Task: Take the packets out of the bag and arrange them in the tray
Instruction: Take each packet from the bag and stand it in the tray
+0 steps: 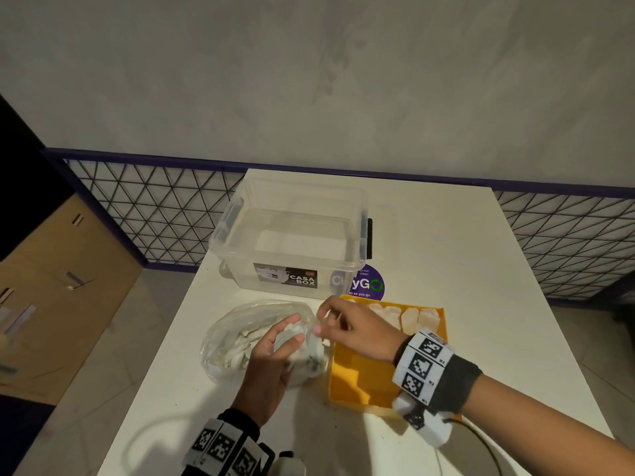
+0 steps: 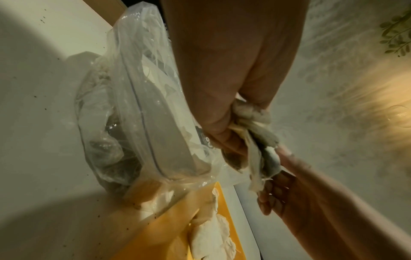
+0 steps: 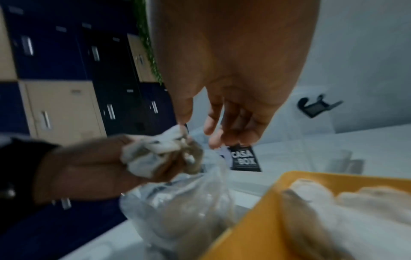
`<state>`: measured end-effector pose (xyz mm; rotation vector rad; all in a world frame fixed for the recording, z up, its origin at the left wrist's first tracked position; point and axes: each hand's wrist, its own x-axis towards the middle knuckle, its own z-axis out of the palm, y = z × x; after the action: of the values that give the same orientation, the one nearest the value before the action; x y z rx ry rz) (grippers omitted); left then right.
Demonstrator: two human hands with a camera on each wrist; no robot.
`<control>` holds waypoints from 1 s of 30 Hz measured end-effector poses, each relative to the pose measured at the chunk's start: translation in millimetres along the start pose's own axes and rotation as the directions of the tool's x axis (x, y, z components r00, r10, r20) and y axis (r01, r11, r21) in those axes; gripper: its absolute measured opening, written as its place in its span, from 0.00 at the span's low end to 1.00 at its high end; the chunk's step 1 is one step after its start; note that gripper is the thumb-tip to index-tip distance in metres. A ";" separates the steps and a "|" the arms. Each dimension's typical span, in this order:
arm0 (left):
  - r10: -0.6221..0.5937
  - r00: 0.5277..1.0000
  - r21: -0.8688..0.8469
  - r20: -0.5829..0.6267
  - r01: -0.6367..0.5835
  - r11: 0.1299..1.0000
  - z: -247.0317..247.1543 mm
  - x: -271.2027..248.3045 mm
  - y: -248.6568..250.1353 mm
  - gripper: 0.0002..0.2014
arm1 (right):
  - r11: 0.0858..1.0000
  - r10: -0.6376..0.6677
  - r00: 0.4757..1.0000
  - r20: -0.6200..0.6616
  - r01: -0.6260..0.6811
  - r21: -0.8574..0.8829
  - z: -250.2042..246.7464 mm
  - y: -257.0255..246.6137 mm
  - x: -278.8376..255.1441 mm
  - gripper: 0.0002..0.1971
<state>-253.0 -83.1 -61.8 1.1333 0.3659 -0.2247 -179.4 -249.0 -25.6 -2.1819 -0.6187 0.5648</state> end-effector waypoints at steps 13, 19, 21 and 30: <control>0.103 0.981 -0.140 -0.164 -0.126 0.982 -17.5 -1.2 2.6 0.18 | 0.855 0.106 0.994 -0.014 -0.084 0.512 16.6 -24.3 21.5 0.10; 0.088 0.982 -0.172 -0.167 -0.117 0.978 -19.6 -1.8 3.0 0.17 | 0.831 0.094 0.996 -0.007 -0.075 0.550 15.0 -27.3 23.2 0.17; 0.083 0.984 -0.167 -0.155 -0.109 0.980 -19.3 -1.2 3.2 0.16 | 0.827 0.099 0.995 -0.003 -0.080 0.556 15.9 -28.1 25.2 0.13; 0.031 0.990 -0.067 -0.140 -0.041 0.997 -19.4 -2.6 2.8 0.17 | 0.892 0.103 0.993 -0.052 -0.069 0.447 19.9 -26.9 37.4 0.04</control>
<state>-257.6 -64.3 -65.6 1.0885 0.4724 -0.1006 -168.2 -200.2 -23.6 -1.7905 -0.3125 0.6022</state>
